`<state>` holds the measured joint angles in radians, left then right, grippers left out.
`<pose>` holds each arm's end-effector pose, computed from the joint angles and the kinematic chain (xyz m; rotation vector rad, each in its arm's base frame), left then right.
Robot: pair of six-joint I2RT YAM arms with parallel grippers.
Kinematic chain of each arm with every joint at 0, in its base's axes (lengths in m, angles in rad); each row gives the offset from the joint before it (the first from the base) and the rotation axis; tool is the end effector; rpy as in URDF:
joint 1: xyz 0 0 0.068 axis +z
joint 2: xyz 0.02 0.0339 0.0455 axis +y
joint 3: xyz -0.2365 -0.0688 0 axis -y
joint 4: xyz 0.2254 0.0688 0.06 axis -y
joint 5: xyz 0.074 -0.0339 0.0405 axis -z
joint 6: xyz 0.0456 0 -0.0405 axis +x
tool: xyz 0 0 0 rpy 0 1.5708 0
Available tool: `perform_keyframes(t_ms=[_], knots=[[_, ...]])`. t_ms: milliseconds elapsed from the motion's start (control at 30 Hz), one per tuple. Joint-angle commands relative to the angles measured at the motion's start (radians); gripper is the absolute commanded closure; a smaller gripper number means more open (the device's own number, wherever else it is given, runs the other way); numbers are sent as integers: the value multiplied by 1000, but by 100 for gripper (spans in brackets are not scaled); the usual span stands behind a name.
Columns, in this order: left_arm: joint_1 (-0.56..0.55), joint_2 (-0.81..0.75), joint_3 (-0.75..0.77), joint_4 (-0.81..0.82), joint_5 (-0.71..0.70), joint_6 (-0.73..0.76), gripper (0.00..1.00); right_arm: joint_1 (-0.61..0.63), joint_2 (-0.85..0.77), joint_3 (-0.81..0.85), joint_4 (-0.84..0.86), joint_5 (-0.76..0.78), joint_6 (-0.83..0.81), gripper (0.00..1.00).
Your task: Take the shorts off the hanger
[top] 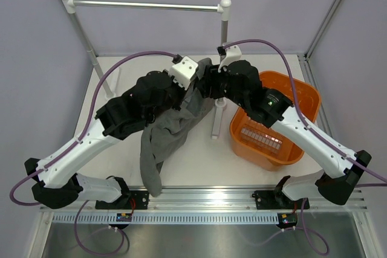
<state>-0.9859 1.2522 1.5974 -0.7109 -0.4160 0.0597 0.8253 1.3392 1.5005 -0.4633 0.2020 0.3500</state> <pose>0.1511 -0.1947 0.4295 0.7061 1.7750 -0.2240 0.2047 0.2082 0.4038 -0.3109 1.8881 0.6176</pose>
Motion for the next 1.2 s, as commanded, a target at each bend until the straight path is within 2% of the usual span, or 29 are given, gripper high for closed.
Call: perform_keyframes(t_ms=[0,100,200,233,333,567,767,900,1167], knots=[[-11,-14,50,65,-30,22,100,12,32,55,-1,45,-16,44],[-16,-16,44,57,-38,20,100,12,57,79,-12,63,-19,51],[-19,-23,32,56,-40,22,100,12,69,92,-17,74,-19,65],[-20,-27,30,53,-41,22,100,12,69,95,-24,83,-19,80],[-22,-30,22,36,-52,20,100,12,57,109,-38,131,-16,99],[-40,-62,-36,-12,-66,5,100,12,46,182,-100,310,-66,100],[-86,-83,-54,-70,-73,-9,100,8,121,297,-178,422,-108,100],[-118,-129,-73,-75,-73,-24,100,-37,169,355,-221,409,-105,100],[-157,-237,-97,-75,-12,-24,100,-143,193,351,-247,338,-71,100]])
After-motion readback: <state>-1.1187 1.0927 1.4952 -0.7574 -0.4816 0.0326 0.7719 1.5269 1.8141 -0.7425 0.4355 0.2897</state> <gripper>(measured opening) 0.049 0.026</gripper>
